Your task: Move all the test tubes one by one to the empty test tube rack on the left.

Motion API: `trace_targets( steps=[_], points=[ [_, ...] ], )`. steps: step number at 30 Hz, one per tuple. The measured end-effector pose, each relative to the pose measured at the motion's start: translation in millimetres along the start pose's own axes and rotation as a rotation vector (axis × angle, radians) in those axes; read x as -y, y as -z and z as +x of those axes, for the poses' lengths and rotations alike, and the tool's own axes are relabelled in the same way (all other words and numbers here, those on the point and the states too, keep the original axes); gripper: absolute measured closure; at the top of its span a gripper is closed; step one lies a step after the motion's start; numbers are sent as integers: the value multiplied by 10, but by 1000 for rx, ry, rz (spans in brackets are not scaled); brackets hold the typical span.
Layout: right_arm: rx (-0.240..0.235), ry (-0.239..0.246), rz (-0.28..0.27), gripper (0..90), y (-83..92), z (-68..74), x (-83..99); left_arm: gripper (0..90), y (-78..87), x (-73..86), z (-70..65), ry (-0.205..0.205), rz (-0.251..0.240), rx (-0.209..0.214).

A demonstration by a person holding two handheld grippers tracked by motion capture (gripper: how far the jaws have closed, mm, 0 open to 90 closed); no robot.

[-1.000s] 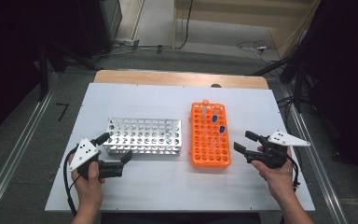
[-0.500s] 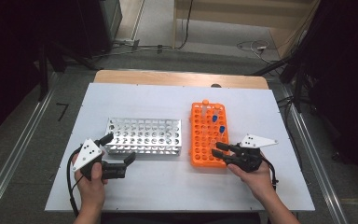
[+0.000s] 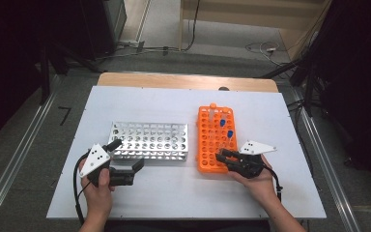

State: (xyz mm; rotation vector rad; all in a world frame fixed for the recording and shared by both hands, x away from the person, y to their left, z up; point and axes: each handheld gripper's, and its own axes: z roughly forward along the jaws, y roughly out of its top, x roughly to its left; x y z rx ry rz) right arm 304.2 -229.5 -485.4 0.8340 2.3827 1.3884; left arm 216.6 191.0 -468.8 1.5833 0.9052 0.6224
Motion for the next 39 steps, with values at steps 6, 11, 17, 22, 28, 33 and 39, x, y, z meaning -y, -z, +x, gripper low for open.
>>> trace_targets(
  steps=[6, 11, 17, 22, 28, 33, 39],
  points=[
    [15, 12, -6, 738, -5, 15, 8, 0, -14, 0, -11, 8, 3, 0],
    [9, 8, -21, 740, 28, 11, 0, 0, -14, -3, -18, 8, -1, 9],
    [13, -13, -70, 741, 154, 21, -70, 0, -21, -17, -20, 17, 3, 40],
    [14, -17, -102, 741, 277, 60, -140, 0, -30, -31, -50, 13, 3, 50],
    [-18, 0, -111, 741, 335, 168, -187, 0, -60, -59, -110, 18, 9, 62],
    [-58, 27, -100, 741, 329, 298, -220, 0, -91, -100, -197, 20, 13, 82],
    [-108, 49, -84, 742, 292, 454, -243, 7, -144, -150, -334, 36, 10, 121]
  ],
)
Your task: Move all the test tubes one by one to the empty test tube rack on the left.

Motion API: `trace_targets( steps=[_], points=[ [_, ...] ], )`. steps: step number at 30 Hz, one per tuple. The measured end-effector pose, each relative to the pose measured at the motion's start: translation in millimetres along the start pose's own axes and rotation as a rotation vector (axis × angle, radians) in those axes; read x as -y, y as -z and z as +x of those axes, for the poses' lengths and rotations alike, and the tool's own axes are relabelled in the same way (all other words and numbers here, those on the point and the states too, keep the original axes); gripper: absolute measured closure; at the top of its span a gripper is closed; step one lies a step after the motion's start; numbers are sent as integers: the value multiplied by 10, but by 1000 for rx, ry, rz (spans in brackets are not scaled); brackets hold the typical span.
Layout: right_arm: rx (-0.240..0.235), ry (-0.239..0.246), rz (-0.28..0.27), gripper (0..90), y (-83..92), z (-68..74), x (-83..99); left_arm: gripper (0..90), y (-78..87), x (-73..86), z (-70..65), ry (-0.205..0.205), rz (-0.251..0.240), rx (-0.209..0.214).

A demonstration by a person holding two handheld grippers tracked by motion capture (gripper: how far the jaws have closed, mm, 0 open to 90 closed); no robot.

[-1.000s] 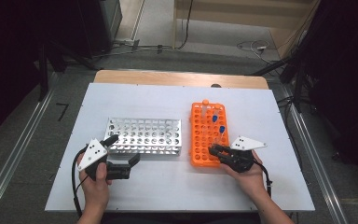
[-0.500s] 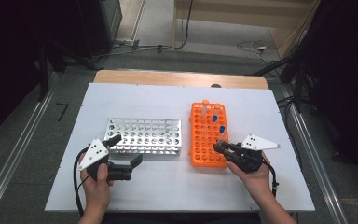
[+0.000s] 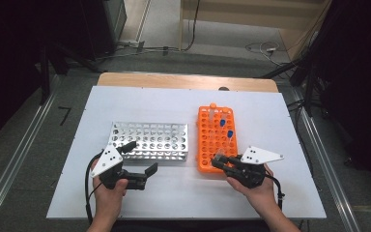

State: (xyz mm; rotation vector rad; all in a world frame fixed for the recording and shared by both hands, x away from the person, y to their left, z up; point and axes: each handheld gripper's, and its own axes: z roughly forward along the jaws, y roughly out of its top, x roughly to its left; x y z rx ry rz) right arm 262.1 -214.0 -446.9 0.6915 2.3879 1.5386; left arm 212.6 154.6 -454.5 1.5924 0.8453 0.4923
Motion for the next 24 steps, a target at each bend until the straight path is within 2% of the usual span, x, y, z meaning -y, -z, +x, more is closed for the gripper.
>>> trace_targets(
  steps=[2, 3, 9, 11, 12, 13, 15, 20, 24],
  points=[
    [-17, 4, 11, 742, -28, 47, -2, 34, -12, -10, -24, 6, 0, 5],
    [-25, 8, 16, 742, -45, 68, -2, 58, -39, -32, -80, 18, 0, 5],
    [-60, 20, 37, 742, -128, 170, -2, 219, -133, -67, -229, 18, 29, 39],
    [-79, 27, 50, 742, -178, 219, 0, 280, -175, -73, -275, 23, 41, 80],
    [-82, 28, 54, 742, -193, 237, 1, 304, -219, -79, -316, 32, 45, 126],
    [-88, 31, 57, 742, -207, 251, 2, 337, -243, -82, -339, 29, 52, 147],
    [-97, 37, 65, 743, -234, 281, 2, 380, -288, -85, -393, 18, 61, 167],
    [-115, 47, 82, 742, -287, 351, 5, 480, -379, -94, -480, 6, 79, 267],
    [-128, 54, 95, 742, -323, 388, 8, 535, -442, -104, -542, 5, 96, 312]
  ],
)
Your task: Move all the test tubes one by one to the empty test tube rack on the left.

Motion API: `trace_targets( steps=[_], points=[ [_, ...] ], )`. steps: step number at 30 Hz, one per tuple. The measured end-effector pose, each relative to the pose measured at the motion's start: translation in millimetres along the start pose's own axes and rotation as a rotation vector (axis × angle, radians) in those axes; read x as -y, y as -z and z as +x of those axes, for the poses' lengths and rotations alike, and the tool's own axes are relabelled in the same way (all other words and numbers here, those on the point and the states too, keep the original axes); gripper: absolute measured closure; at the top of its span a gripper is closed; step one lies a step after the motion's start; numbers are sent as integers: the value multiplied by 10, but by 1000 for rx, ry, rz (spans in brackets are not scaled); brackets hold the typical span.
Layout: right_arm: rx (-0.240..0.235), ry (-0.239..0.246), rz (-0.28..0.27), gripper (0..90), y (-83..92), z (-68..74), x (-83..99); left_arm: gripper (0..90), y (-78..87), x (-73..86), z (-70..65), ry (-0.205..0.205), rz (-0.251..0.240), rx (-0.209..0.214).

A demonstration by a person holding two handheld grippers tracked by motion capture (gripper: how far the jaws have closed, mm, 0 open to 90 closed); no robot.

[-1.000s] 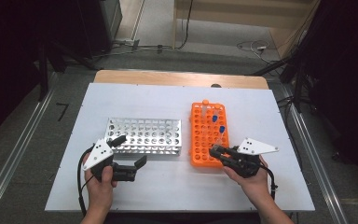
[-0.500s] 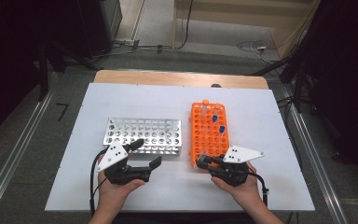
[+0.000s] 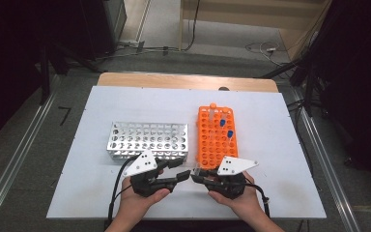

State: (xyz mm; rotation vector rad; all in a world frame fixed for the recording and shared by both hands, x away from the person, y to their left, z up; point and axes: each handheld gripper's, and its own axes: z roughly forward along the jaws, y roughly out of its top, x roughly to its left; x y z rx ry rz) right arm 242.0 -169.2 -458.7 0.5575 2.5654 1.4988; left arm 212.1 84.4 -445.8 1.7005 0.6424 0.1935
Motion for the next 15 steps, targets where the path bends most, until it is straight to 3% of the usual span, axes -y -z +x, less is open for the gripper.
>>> trace_targets(
  steps=[6, 15],
  points=[
    [-17, 16, 17, 743, -43, 45, -3, 623, -107, -15, -47, -11, 16, 45],
    [-41, 34, 23, 742, -55, 94, -15, 721, -199, 3, -70, -14, 65, 47]
  ],
)
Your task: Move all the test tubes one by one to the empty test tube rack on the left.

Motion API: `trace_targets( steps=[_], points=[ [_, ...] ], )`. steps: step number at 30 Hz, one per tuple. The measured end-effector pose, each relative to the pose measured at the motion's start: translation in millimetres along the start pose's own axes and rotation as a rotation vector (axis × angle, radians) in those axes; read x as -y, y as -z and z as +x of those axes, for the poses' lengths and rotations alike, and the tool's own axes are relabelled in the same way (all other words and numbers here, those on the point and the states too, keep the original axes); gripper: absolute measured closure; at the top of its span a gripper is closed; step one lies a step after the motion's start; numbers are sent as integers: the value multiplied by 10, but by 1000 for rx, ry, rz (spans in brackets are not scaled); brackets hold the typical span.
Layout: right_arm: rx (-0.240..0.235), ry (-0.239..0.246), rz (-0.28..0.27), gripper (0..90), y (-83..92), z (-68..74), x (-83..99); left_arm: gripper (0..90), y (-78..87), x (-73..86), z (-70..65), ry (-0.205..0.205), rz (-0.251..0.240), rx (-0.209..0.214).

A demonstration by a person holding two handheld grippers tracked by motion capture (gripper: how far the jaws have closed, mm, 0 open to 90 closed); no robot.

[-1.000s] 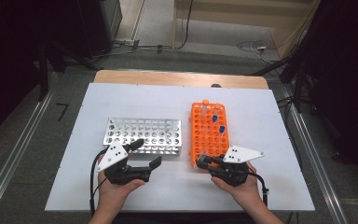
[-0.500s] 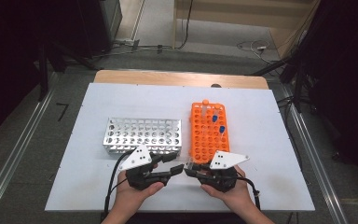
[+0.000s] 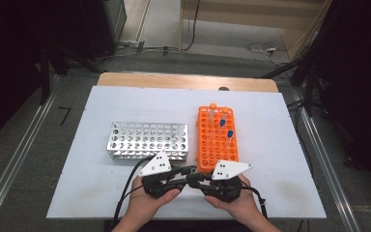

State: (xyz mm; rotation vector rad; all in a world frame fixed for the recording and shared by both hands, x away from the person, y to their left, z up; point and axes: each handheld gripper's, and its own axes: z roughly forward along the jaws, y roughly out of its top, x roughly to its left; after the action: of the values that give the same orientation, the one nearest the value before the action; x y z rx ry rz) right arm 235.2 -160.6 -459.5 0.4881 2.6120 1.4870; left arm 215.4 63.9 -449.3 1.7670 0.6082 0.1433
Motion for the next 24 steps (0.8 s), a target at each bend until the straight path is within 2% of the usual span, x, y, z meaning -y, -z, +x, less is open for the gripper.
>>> trace_targets(
  steps=[14, 19, 24],
  points=[
    [-27, -37, 5, 739, -19, -25, 13, 763, 13, 5, 11, -15, 22, -33],
    [-29, -34, -2, 730, -9, -29, 14, 763, 25, -2, 11, -10, 12, -32],
    [-38, -26, -23, 583, 23, -34, 16, 763, 53, -12, 22, -5, -1, -49]
  ],
)
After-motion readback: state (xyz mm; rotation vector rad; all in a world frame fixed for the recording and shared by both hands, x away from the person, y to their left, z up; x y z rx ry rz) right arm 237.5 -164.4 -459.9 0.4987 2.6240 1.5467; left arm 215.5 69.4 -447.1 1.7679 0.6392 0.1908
